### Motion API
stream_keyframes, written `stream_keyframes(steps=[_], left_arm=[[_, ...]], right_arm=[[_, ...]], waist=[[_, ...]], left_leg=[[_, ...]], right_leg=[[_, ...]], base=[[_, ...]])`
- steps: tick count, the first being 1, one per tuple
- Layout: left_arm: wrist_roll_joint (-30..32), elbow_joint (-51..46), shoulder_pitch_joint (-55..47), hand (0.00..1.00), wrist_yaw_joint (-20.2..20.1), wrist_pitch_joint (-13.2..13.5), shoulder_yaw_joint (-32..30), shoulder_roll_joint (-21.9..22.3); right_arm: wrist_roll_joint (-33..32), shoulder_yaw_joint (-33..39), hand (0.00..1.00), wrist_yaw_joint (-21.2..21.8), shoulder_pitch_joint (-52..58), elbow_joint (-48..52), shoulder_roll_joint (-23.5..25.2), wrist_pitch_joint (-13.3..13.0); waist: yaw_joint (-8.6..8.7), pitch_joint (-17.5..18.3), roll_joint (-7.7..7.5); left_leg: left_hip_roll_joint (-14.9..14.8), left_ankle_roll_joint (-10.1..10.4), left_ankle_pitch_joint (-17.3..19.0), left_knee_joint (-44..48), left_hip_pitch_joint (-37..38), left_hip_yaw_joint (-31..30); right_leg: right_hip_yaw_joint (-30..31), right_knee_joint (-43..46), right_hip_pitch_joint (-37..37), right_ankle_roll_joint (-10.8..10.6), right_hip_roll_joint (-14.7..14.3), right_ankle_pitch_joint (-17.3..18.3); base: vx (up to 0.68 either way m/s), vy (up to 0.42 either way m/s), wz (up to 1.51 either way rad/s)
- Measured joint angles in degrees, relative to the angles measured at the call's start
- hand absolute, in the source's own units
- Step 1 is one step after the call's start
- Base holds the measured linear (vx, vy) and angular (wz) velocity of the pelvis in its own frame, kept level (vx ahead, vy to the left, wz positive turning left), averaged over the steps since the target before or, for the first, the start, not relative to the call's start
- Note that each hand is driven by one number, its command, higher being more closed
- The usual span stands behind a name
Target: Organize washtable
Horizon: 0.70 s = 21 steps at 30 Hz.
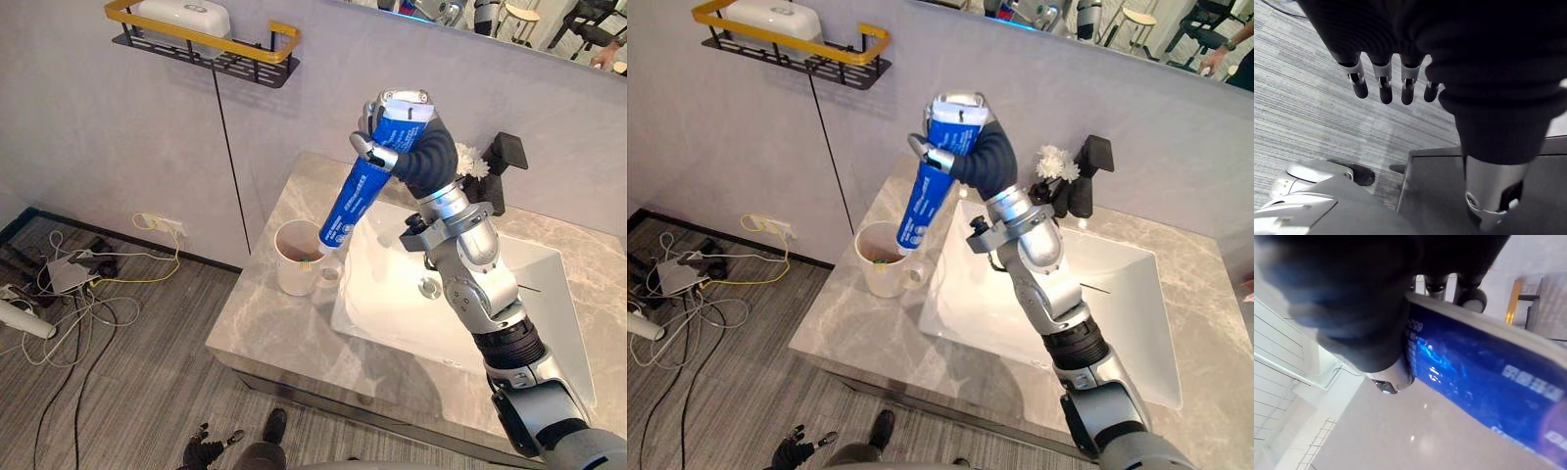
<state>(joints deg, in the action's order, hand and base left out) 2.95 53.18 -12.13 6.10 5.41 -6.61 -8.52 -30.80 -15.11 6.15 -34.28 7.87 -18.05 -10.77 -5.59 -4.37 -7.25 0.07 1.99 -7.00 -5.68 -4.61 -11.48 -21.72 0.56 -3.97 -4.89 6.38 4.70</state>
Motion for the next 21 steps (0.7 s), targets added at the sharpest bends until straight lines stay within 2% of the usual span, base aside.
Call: stream_keyframes(steps=[10, 14, 21], left_arm=[[0.0, 0.2, 0.0, 0.00, 0.0, 0.0, 0.1, -0.2], [0.0, 0.2, 0.4, 0.00, 0.0, 0.0, 0.3, -0.2], [0.0, 0.3, 0.4, 0.00, 0.0, 0.0, 1.6, -0.7]], right_arm=[[2.1, -1.7, 1.00, -0.2, 0.0, -1.0, 2.0, 0.1], [2.4, -1.8, 1.00, -0.3, 0.0, -3.2, 2.0, 0.5], [4.6, -4.3, 1.00, -0.2, -1.6, -5.6, 2.6, 1.3]], waist=[[-0.32, -1.1, -0.39], [-1.54, -1.1, -0.42], [-1.55, -1.1, -0.42]], left_leg=[[-0.1, 0.0, 0.0, -0.2, -0.1, -0.2], [0.0, 0.0, 0.0, 0.1, -0.3, -0.3], [0.0, 0.2, -0.1, 0.1, -0.7, -1.0]], right_leg=[[-0.1, 0.0, 0.0, 0.0, -0.1, 0.0], [-0.3, -0.2, 0.1, 0.0, -0.1, 0.0], [-0.9, -0.3, 0.1, 0.0, -0.2, 0.0]], base=[[-0.01, -0.001, 0.00], [0.00, 0.000, 0.01], [-0.01, -0.001, 0.04]])
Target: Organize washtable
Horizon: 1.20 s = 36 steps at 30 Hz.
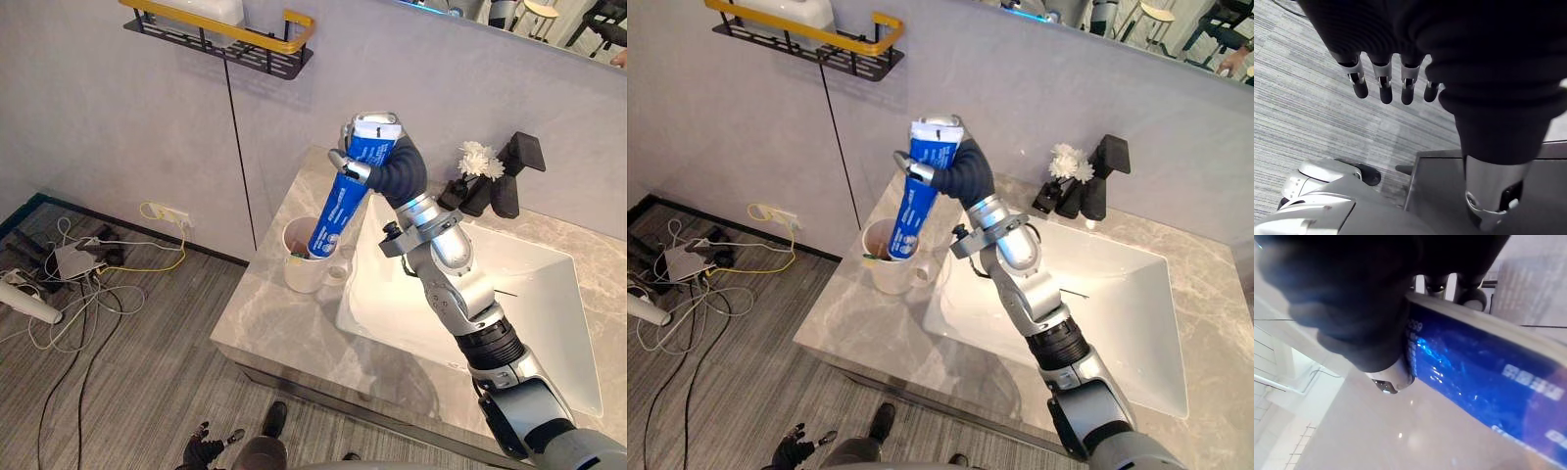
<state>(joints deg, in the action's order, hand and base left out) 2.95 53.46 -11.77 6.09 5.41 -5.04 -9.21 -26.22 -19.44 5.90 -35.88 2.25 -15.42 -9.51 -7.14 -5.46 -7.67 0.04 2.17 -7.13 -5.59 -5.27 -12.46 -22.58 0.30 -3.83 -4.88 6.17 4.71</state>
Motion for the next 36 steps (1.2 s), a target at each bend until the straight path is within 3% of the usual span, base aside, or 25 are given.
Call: stream_keyframes(steps=[18, 19, 36], left_arm=[[0.0, 0.0, 0.0, 0.00, 0.0, 0.0, 0.9, -0.3], [0.0, 0.0, 0.0, 0.00, 0.0, 0.0, 0.9, -0.3], [0.1, 0.1, 0.0, 0.00, 0.0, 0.0, 1.0, -0.3]], right_arm=[[4.9, -3.8, 1.00, -0.6, -2.4, -4.4, 1.6, 1.0], [5.5, -3.8, 0.00, -0.7, -2.6, -5.2, 1.8, 1.0], [11.1, -3.4, 0.00, -1.0, -1.2, -6.4, 2.7, 1.1]], waist=[[-0.17, 0.0, 0.02], [-0.16, 0.0, 0.02], [0.04, -0.4, 0.21]], left_leg=[[0.0, 0.0, 0.0, 0.0, -0.1, 0.0], [0.0, 0.0, 0.0, 0.0, -0.1, 0.0], [0.0, 0.0, 0.0, 0.0, 0.2, 0.3]], right_leg=[[-0.1, -0.2, 0.0, 0.0, 0.0, 0.0], [-0.1, -0.2, 0.0, 0.0, 0.0, 0.0], [0.2, -0.1, -0.2, 0.0, 0.0, 0.0]], base=[[0.00, 0.000, 0.00], [0.00, 0.000, 0.00], [0.00, 0.000, 0.00]])
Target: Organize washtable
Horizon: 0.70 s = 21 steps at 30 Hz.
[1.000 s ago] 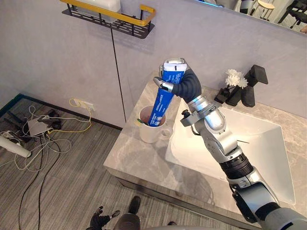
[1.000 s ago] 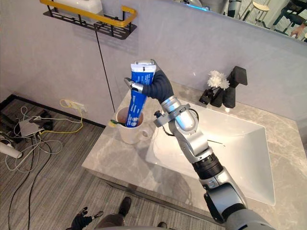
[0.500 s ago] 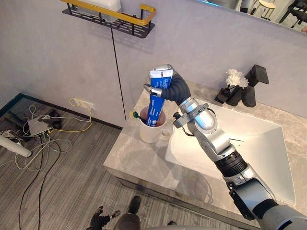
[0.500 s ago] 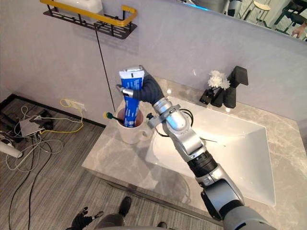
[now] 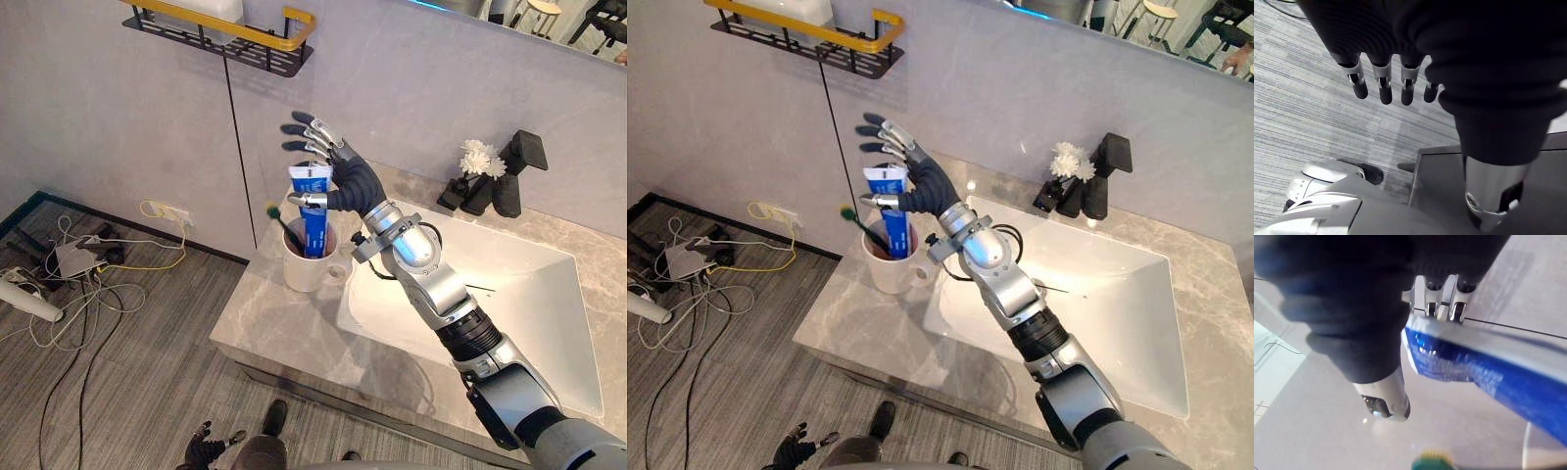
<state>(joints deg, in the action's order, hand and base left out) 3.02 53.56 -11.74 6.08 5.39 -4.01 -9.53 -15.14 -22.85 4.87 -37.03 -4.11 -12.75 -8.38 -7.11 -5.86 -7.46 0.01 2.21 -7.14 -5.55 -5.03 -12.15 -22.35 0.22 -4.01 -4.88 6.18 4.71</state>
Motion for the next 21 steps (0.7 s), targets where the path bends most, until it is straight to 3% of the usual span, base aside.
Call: stream_keyframes(steps=[7, 13, 18, 21], left_arm=[[0.0, 0.0, 0.0, 0.00, 0.0, 0.0, 0.1, 0.4], [0.0, 0.1, 0.0, 0.00, -0.1, 0.0, 0.1, 0.4], [0.0, 0.4, 0.0, 0.00, -0.7, 0.0, 0.0, 0.4], [0.6, 0.7, -0.3, 0.00, -1.0, 0.0, -0.1, 0.3]], right_arm=[[0.1, 0.6, 0.00, -0.2, 2.2, 1.9, 0.0, -0.1], [4.2, 3.5, 0.00, -1.1, 4.4, 6.7, -0.4, -0.5], [6.8, 6.9, 0.00, -1.1, 7.7, 17.4, -5.2, -2.8], [6.8, 11.1, 0.00, -1.1, 8.4, 23.2, -9.1, -4.9]], waist=[[0.04, -0.7, 1.10], [0.19, -0.7, 1.09], [0.38, -0.7, 0.98], [1.77, -0.6, 0.94]], left_leg=[[0.0, 0.0, 0.0, 0.0, 0.8, 0.0], [0.0, 0.0, 0.0, 0.0, 1.1, 0.4], [0.0, 0.0, 0.0, 0.0, 1.7, 1.3], [-0.1, 0.0, 0.0, 0.0, 2.1, 1.5]], right_leg=[[0.2, 0.3, -0.5, 0.0, 0.1, 0.0], [0.4, 0.4, -0.7, 0.0, 0.1, 0.0], [0.9, 0.5, -1.0, 0.0, 0.2, 0.0], [1.3, 0.6, -1.1, 0.0, 0.2, 0.0]], base=[[0.00, 0.000, -0.01], [0.00, 0.001, -0.01], [-0.01, 0.002, -0.05], [-0.03, -0.004, -0.07]])
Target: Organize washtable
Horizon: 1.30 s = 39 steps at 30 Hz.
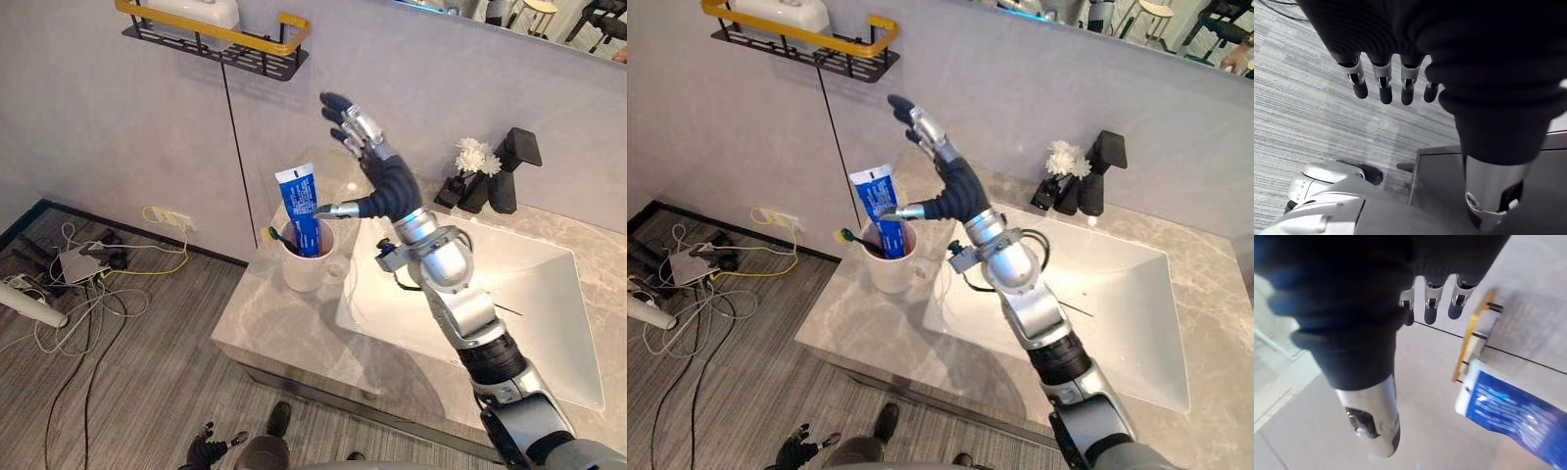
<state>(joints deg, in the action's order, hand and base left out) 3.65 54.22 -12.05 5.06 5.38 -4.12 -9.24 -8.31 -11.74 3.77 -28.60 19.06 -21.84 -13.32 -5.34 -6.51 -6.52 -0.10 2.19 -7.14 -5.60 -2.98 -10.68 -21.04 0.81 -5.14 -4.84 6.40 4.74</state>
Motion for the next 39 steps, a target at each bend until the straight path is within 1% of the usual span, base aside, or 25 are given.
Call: stream_keyframes(steps=[2, 4, 5, 6, 7, 8, 9, 10, 11, 12, 13, 14, 15, 17, 19, 21, 23, 25, 29, 30, 31, 33, 35, 36, 39], left_arm=[[0.6, 0.0, -0.2, 0.00, -0.1, 0.0, -0.1, 0.0], [0.7, 0.3, -0.5, 0.00, -0.1, 0.0, -0.1, -0.2], [1.1, 0.6, -0.3, 0.00, -0.2, 0.0, -0.2, -0.2], [1.2, 0.7, -0.4, 0.00, -0.3, 0.1, -0.3, -0.2], [1.2, 0.7, -0.4, 0.00, -0.6, 0.1, -0.5, -0.2], [1.4, 0.9, -0.4, 0.00, -1.0, 0.1, -0.6, -0.3], [1.5, 1.0, -0.5, 0.00, -1.2, 0.1, -0.6, -0.4], [1.5, 1.1, -0.6, 0.00, -1.3, 0.1, -0.6, -0.5], [1.5, 1.1, -0.6, 0.00, -1.3, 0.1, -0.7, -0.6], [1.5, 1.1, -0.6, 0.00, -1.4, 0.1, -0.8, -0.6], [1.5, 1.1, -0.9, 0.00, -1.4, 0.1, -1.2, -0.6], [1.5, 1.1, -1.1, 0.00, -1.4, 0.2, -1.3, -0.6], [1.5, 1.1, -1.3, 0.00, -1.4, 0.2, -1.4, -0.6], [1.6, 1.1, -1.5, 0.00, -1.4, 0.2, -2.3, -0.6], [1.6, 1.1, -1.5, 0.00, -1.4, 0.2, -2.9, -0.5], [1.6, 1.0, -1.4, 0.00, -1.6, 0.2, -3.2, -0.6], [1.8, 1.0, -1.5, 0.00, -1.9, 0.2, -3.3, -0.6], [2.1, 1.0, -1.5, 0.00, -2.1, 0.2, -3.3, -0.6], [2.3, 1.0, -1.4, 0.00, -2.3, 0.2, -3.3, -0.4], [2.3, 1.0, -1.4, 0.00, -2.3, 0.1, -3.3, -0.3], [2.3, 0.7, -1.4, 0.00, -2.3, 0.1, -3.5, 0.1], [1.7, -0.3, -1.4, 0.00, -2.1, 0.1, -4.6, 0.7], [1.1, -1.2, -1.4, 0.00, -1.2, -0.2, -7.4, 2.1], [0.6, -1.4, -1.4, 0.00, -1.0, -0.2, -7.8, 2.4], [-0.8, -1.7, -1.5, 0.00, -0.2, -1.2, -7.8, 2.9]], right_arm=[[0.0, 4.3, 0.00, 0.0, 0.8, 3.5, -2.5, -1.8], [-0.1, 10.3, 0.00, 0.0, 1.9, 6.0, -4.8, -3.4], [-0.1, 14.5, 0.00, -0.1, 2.4, 7.2, -6.3, -4.2], [-0.2, 16.7, 0.00, -0.1, 2.5, 7.6, -7.0, -4.7], [-0.7, 21.1, 0.00, -0.3, 2.9, 8.1, -8.3, -5.5], [-0.8, 25.5, 0.00, -0.8, 3.3, 8.4, -9.1, -6.4], [-1.0, 27.5, 0.00, -1.1, 3.6, 8.5, -9.3, -6.7], [-1.5, 31.9, 0.00, -1.7, 4.3, 8.7, -9.6, -6.9], [-2.0, 36.4, 0.00, -2.9, 5.3, 8.6, -9.9, -7.4], [-2.3, 38.8, 0.00, -3.6, 6.0, 8.6, -10.0, -7.8], [-2.3, 43.0, 0.00, -4.9, 7.8, 8.2, -10.0, -8.6], [-2.3, 47.1, 0.00, -6.8, 10.3, 7.1, -10.0, -9.1], [-2.2, 48.7, 0.00, -7.9, 11.6, 6.4, -10.0, -9.1], [-1.0, 53.9, 0.00, -11.2, 15.9, 2.6, -9.9, -8.7], [0.6, 56.8, 0.00, -13.5, 19.7, -0.2, -9.1, -8.0], [2.3, 59.5, 0.00, -15.3, 23.9, -3.4, -6.5, -6.7], [5.2, 62.7, 0.00, -18.3, 28.0, -7.4, -1.6, -4.0], [7.1, 63.9, 0.00, -20.2, 29.8, -9.9, 1.6, -2.3], [8.9, 64.2, 0.00, -23.7, 35.2, -13.8, 10.8, 1.6], [8.9, 63.8, 0.00, -24.0, 35.9, -13.9, 12.1, 2.0], [8.8, 62.8, 0.00, -24.6, 37.5, -13.9, 14.5, 2.7], [8.0, 60.8, 0.00, -24.9, 40.3, -13.8, 18.4, 3.0], [6.4, 57.9, 0.00, -24.9, 43.9, -12.8, 24.1, 3.8], [5.3, 56.4, 0.00, -24.9, 45.0, -12.8, 26.0, 3.8], [0.6, 52.9, 0.00, -25.0, 46.1, -14.9, 26.5, 3.8]], waist=[[0.54, 0.0, -0.07], [1.46, 0.2, -0.28], [1.62, 0.2, -0.36], [1.66, 0.3, -0.41], [1.85, 0.3, -0.47], [2.34, 0.4, -0.59], [2.80, 0.5, -0.69], [3.26, 0.6, -0.86], [3.50, 0.7, -1.00], [3.75, 0.8, -1.04], [4.72, 0.9, -1.15], [5.01, 1.3, -1.31], [5.15, 1.5, -1.40], [6.65, 1.9, -1.51], [7.64, 2.6, -1.55], [8.20, 3.5, -1.72], [9.04, 4.9, -1.72], [9.54, 5.1, -1.58], [9.83, 5.5, -1.01], [9.83, 5.7, -0.84], [9.79, 5.9, -0.50], [9.71, 6.1, -0.16], [9.57, 6.4, 0.15], [9.57, 6.4, 0.27], [9.35, 6.4, 0.75]], left_leg=[[-0.1, 0.0, 0.0, -0.2, 0.2, 0.4], [-0.2, 0.0, 0.0, -0.3, 0.5, 1.0], [-0.3, 0.0, 0.0, -0.3, 0.5, 1.5], [-0.4, 0.0, 0.0, -0.3, 0.5, 1.5], [-0.5, 0.0, 0.0, -0.3, 0.6, 2.0], [-0.6, 0.0, 0.1, -0.3, 0.7, 2.5], [-0.6, 0.0, 0.1, -0.3, 0.7, 2.6], [-0.8, 0.1, 0.1, -0.3, 0.8, 2.9], [-0.9, 0.2, 0.2, -0.3, 0.8, 3.5], [-1.0, 0.1, 0.3, -0.3, 0.8, 3.8], [-1.0, 0.1, 0.4, -0.3, 0.8, 4.2], [-1.0, 0.0, 0.6, -0.3, 0.8, 5.1], [-1.1, 0.0, 0.7, -0.3, 0.8, 5.7], [-1.0, -0.1, 0.9, -0.3, 0.8, 6.7], [-1.0, -0.2, 1.1, -0.3, 0.5, 7.6], [-0.9, -0.2, 1.4, -0.3, 0.4, 7.9], [-0.9, -0.3, 1.7, -0.3, 0.0, 8.3], [-0.9, -0.3, 1.8, -0.3, 0.0, 8.4], [-1.0, -0.1, 2.3, -0.3, -0.1, 9.4], [-1.0, -0.1, 2.3, -0.3, -0.1, 9.5], [-1.0, -0.2, 2.5, -0.3, -0.1, 9.9], [-1.0, -0.3, 2.8, -0.3, 0.1, 11.1], [-1.0, -0.6, 3.2, -0.3, 0.5, 11.7], [-0.9, -0.6, 3.4, -0.3, 0.7, 11.9], [-0.8, -1.0, 4.1, -0.3, 1.6, 13.5]], right_leg=[[0.5, 0.1, 0.1, 0.0, 0.0, 0.0], [0.9, 0.1, 0.1, 0.0, 0.0, 0.0], [1.4, 0.1, 0.3, 0.1, -0.1, -0.1], [1.7, 0.1, 0.3, 0.1, -0.1, -0.1], [2.1, 0.0, 0.5, 0.2, -0.2, -0.2], [2.3, 0.0, 0.5, 0.2, -0.2, -0.2], [2.4, 0.0, 0.5, 0.2, -0.3, -0.3], [2.7, 0.0, 1.0, 0.2, -0.3, -0.3], [3.5, 0.0, 1.4, 0.2, -0.4, -0.3], [3.7, 0.0, 1.5, 0.2, -0.4, -0.3], [4.0, -0.1, 1.7, 0.2, -0.4, -0.3], [5.0, -0.1, 2.2, 0.1, -0.3, -0.4], [5.6, -0.1, 2.5, 0.1, -0.3, -0.6], [6.9, -0.7, 2.7, 0.0, -0.3, -1.3], [7.4, -0.9, 3.4, -0.1, -0.2, -1.6], [8.0, -0.9, 3.8, -0.1, -0.2, -1.6], [8.5, -0.9, 4.4, -0.1, -0.2, -1.6], [8.5, -1.0, 4.5, -0.1, -0.1, -1.6], [9.2, -1.0, 4.9, -0.2, -0.1, -1.6], [9.5, -0.9, 5.1, -0.2, -0.1, -1.6], [10.0, -0.8, 5.4, -0.2, 0.0, -1.6], [10.1, -0.7, 5.4, -0.2, 0.1, -1.6], [10.3, -0.4, 5.3, -0.4, 0.3, -1.5], [10.5, -0.2, 5.3, -0.5, 0.4, -1.4], [11.9, 0.4, 5.0, -0.5, 0.7, -1.4]], base=[[-0.03, -0.001, -0.10], [-0.04, -0.001, -0.13], [-0.03, -0.002, -0.16], [-0.02, -0.006, -0.22], [-0.01, -0.008, -0.17], [-0.01, -0.009, -0.13], [-0.02, -0.008, -0.11], [-0.03, -0.008, -0.18], [-0.03, -0.007, -0.23], [-0.02, -0.003, -0.23], [0.00, 0.007, -0.26], [0.00, 0.007, -0.32], [0.02, 0.019, -0.41], [0.03, 0.018, -0.32], [0.01, 0.015, -0.28], [0.03, 0.008, -0.21], [0.03, 0.003, -0.11], [0.02, -0.001, -0.04], [0.01, 0.001, -0.08], [0.01, 0.005, -0.19], [0.02, 0.006, -0.17], [0.02, 0.010, -0.11], [0.03, 0.011, -0.09], [0.03, 0.016, -0.12], [0.02, 0.027, -0.25]])
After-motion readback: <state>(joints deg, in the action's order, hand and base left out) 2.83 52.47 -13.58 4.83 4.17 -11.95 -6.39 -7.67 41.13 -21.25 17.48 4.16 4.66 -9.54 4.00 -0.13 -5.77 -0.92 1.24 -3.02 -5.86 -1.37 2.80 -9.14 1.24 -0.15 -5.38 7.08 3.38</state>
